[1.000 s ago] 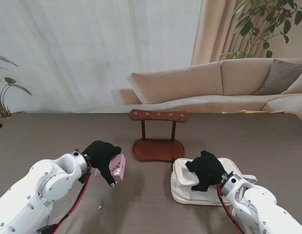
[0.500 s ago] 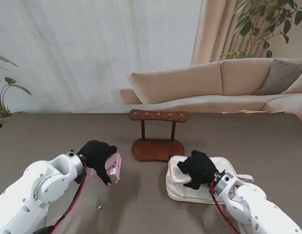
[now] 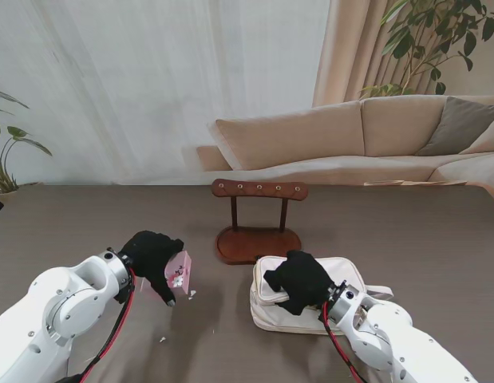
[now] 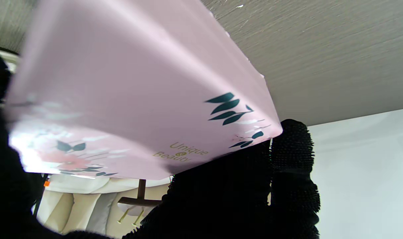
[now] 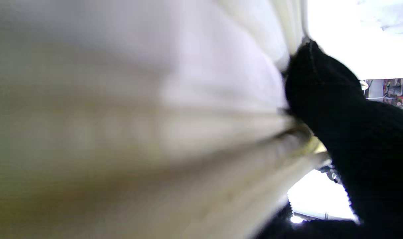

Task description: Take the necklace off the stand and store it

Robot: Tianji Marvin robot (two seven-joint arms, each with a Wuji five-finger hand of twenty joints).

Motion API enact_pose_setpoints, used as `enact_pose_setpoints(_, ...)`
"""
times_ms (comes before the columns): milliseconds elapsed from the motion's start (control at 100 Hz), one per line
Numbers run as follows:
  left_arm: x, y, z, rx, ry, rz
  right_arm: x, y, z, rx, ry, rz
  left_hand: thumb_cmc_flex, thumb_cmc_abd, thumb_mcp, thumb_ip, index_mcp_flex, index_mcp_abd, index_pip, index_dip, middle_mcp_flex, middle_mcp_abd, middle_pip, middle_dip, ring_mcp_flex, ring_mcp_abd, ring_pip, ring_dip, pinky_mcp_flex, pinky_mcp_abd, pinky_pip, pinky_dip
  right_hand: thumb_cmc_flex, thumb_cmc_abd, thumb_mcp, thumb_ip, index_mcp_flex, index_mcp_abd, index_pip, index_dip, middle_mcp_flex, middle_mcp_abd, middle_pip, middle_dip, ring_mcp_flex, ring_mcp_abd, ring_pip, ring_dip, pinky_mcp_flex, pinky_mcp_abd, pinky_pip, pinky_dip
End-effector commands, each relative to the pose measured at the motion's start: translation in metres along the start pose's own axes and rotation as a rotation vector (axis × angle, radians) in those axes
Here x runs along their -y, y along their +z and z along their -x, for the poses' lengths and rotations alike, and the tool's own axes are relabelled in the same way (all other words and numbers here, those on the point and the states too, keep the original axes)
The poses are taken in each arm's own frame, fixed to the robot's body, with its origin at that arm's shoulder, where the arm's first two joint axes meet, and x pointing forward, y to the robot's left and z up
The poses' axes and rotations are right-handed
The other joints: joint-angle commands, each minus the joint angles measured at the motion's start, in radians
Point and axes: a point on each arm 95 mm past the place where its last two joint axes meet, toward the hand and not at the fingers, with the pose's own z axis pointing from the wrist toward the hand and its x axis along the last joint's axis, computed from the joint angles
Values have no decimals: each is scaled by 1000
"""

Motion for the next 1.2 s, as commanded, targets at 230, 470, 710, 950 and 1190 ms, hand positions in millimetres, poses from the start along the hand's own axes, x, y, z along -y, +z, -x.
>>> enact_pose_setpoints(230, 1, -8, 3, 20, 10, 10, -8, 11, -24, -69, 45, 29, 532, 148, 529, -10, 113, -174, 645, 64, 119, -101, 160, 88, 92, -147, 130, 4, 1, 25, 68, 19, 70, 71, 160, 81, 27, -175, 31, 13, 44, -34, 19, 23, 38, -23, 25, 10, 4, -30, 38, 38)
enact_pose_setpoints(470, 0, -13, 6, 36, 13, 9, -6, 21, -34, -82, 76, 30, 532, 148, 529, -10, 113, -174, 645, 64, 119, -101, 160, 88, 92, -147, 130, 5, 2, 26, 68, 19, 69, 73, 161, 81, 26, -173, 32, 11, 42, -34, 18, 23, 36, -22, 24, 8, 4, -31, 36, 41)
enact_pose_setpoints(710, -2, -14, 9, 49, 8, 13, 0, 28, -41, -69, 150, 31, 531, 148, 529, -10, 113, -174, 645, 64, 118, -100, 160, 88, 91, -146, 131, 5, 1, 26, 69, 20, 69, 70, 162, 81, 26, -171, 33, 10, 43, -31, 19, 23, 36, -18, 23, 7, -1, -27, 32, 40)
enact_pose_setpoints(950, -4, -16, 11, 62, 0, 16, 7, 37, -50, -71, 196, 32, 533, 148, 529, -10, 113, -175, 644, 64, 118, -101, 160, 88, 91, -144, 130, 4, 0, 28, 68, 19, 71, 71, 162, 82, 26, -171, 34, 9, 42, -30, 19, 23, 35, -14, 22, 6, -4, -27, 27, 38)
enact_pose_setpoints(1190, -5, -19, 13, 76, -2, 19, 13, 49, -53, -73, 206, 40, 532, 149, 528, -10, 113, -175, 644, 64, 117, -99, 159, 87, 91, -146, 130, 4, 0, 28, 68, 19, 73, 69, 163, 82, 26, -170, 35, 9, 42, -30, 20, 23, 35, -16, 23, 6, -4, -27, 28, 37)
